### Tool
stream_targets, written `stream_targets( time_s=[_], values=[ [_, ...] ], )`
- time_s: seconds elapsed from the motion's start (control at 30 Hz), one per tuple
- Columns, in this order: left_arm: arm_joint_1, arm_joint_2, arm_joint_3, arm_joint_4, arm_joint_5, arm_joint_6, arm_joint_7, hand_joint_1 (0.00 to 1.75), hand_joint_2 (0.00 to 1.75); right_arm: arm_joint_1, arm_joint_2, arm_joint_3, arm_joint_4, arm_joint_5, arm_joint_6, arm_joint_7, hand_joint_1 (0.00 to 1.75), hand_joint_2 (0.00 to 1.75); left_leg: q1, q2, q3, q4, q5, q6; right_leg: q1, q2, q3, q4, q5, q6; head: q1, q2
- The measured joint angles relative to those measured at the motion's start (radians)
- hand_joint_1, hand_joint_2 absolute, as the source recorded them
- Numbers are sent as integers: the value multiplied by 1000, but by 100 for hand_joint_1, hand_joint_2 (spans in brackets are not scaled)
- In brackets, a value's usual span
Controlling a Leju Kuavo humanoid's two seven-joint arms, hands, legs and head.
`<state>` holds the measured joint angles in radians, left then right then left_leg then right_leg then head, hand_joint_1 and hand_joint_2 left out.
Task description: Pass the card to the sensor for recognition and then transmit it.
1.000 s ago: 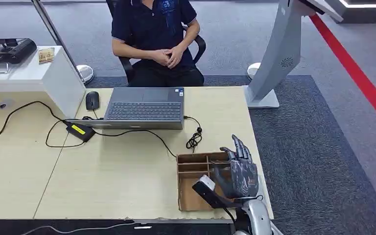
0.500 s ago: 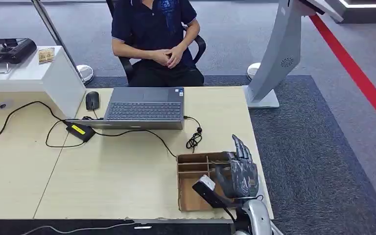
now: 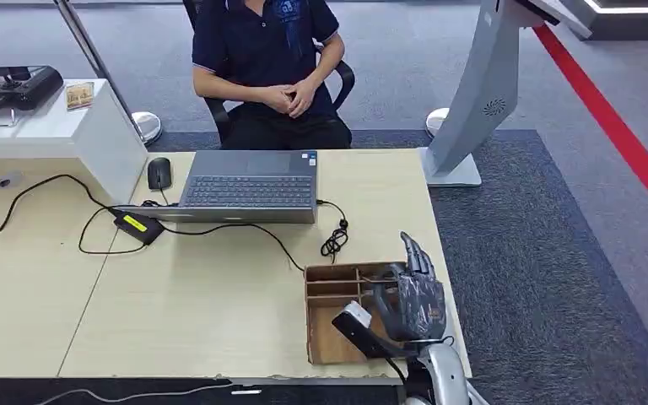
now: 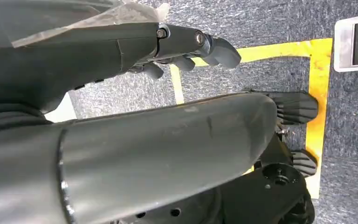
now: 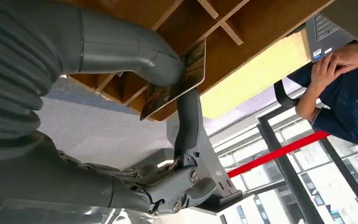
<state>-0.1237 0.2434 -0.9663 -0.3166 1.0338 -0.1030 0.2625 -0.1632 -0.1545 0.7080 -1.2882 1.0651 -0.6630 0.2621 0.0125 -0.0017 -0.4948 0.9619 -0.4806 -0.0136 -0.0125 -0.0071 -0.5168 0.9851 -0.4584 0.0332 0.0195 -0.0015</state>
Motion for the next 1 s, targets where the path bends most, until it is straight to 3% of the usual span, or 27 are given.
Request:
stream_targets(
  time_s=[0.17, 0.27, 0.33, 0.37, 0.4, 1.0],
  values=[
    [0, 0, 0, 0, 0, 0, 0, 0, 0, 0, 0, 0, 0, 0, 0, 0, 117, 175, 0, 0, 0, 0, 0, 0, 0, 0, 0, 0, 0, 0, 0, 0],
    [0, 0, 0, 0, 0, 0, 0, 0, 0, 0, 0, 0, 0, 0, 0, 0, 131, 175, 0, 0, 0, 0, 0, 0, 0, 0, 0, 0, 0, 0, 0, 0],
    [0, 0, 0, 0, 0, 0, 0, 0, 0, 1, 0, 0, 0, 0, 0, 0, 145, 175, 0, 0, 0, 0, 0, 0, 0, 0, 0, 0, 0, 0, 0, 0],
    [0, 0, 0, 0, 0, 0, 0, 0, 0, 1, 0, 0, 0, 0, 0, 0, 169, 175, 0, 0, 0, 0, 0, 0, 0, 0, 0, 0, 0, 0, 0, 0],
    [0, 0, 0, 0, 0, 0, 0, 0, 0, 1, 0, 0, 0, 0, 0, 0, 175, 175, 0, 0, 0, 0, 0, 0, 0, 0, 0, 0, 0, 0, 0, 0],
    [0, 0, 0, 0, -2, 0, -1, 0, 0, 1, 0, 0, 5, -30, -5, -2, 175, 175, 0, 0, 0, 0, 0, 0, 0, 0, 0, 0, 0, 0, 0, 0]
  ],
)
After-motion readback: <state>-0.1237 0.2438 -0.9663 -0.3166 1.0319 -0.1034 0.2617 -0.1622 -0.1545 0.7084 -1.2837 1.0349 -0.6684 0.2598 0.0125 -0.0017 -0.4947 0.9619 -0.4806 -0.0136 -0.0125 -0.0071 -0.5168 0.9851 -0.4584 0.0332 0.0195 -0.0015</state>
